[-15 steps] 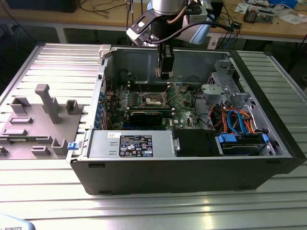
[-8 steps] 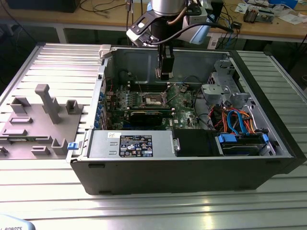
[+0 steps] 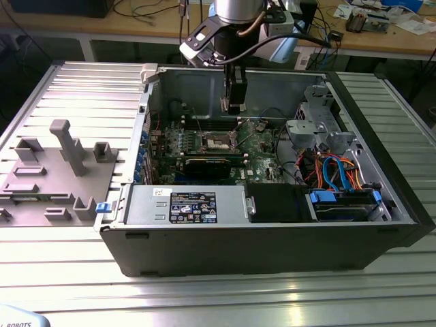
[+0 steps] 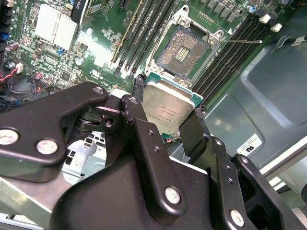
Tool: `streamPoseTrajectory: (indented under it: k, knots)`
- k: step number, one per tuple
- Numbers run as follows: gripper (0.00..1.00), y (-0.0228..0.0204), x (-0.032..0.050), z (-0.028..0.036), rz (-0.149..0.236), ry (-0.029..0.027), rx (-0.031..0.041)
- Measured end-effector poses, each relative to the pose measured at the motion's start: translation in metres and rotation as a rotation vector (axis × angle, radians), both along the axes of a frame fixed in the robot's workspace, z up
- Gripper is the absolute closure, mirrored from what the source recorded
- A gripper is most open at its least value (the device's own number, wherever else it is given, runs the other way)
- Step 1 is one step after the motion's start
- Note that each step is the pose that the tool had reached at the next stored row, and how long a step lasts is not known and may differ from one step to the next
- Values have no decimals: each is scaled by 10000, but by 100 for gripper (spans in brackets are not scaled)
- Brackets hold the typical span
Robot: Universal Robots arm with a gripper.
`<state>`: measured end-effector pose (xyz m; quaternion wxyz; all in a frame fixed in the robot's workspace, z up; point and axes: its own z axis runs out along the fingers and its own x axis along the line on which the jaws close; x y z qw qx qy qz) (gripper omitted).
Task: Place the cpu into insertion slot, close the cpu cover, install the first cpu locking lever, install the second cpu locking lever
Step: 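Place the cpu into insertion slot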
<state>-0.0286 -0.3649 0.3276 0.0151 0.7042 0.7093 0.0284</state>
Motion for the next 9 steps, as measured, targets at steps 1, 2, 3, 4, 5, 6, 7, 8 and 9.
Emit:
streamPoseTrajectory:
  k: [1, 2, 3, 4, 5, 6, 7, 8, 9]
  knots:
    - [46, 0, 0, -2, 0, 0, 0]
    - [46, 0, 0, -3, 0, 0, 0]
    - [46, 0, 0, -5, 0, 0, 0]
    - [46, 0, 0, -6, 0, 1, 0]
    - [46, 0, 0, -9, 0, 0, 0]
    - [46, 0, 0, -10, 0, 0, 1]
    - [46, 0, 0, -12, 0, 0, 0]
    - [46, 0, 0, -13, 0, 1, 0]
    - [46, 0, 0, -15, 0, 0, 0]
